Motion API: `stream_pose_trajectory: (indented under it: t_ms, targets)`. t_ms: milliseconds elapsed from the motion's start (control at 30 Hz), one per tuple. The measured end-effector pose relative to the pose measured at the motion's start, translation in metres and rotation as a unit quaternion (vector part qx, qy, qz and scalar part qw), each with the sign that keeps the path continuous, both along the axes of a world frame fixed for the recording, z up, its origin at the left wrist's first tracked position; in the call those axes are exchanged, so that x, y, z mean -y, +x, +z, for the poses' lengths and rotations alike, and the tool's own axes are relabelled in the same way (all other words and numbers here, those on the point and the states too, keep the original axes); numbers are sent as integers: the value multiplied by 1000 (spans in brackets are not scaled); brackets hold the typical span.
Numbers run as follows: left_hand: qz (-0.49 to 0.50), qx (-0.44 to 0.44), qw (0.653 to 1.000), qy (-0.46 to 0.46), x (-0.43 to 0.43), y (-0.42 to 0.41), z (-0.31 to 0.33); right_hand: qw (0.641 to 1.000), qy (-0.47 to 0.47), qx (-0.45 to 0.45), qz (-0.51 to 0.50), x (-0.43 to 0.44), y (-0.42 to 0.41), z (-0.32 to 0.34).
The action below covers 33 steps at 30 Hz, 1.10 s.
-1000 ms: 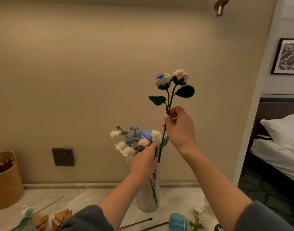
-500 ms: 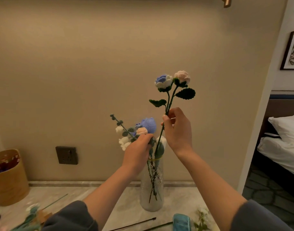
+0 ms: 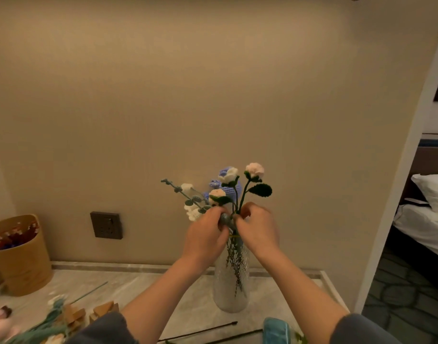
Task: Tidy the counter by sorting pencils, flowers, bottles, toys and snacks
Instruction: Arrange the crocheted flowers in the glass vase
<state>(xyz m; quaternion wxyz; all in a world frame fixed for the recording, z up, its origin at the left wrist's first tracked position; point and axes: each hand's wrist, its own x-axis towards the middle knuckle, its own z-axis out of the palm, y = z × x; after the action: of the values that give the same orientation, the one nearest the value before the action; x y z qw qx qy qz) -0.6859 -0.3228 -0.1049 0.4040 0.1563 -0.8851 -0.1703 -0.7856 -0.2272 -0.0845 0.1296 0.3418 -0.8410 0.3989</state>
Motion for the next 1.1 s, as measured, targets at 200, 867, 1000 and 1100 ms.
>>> stream_pose_trajectory:
  t_ms: [200,867,1000,1100]
  targets:
    - [16,-49,998,-29,-5,5,-1,997,63,51,10,3,-2,-10]
    - [70,-118,974,-182,-5,-21,6,996,36,2,82,-11,-6,-37]
    - [74,-107,975,-183,-3,-17,-6,997,-9,29,76,-17,-7,-48]
    - [63,-122,974,-180,-7,-9,-10,996,-40,51,63,-22,2,-55]
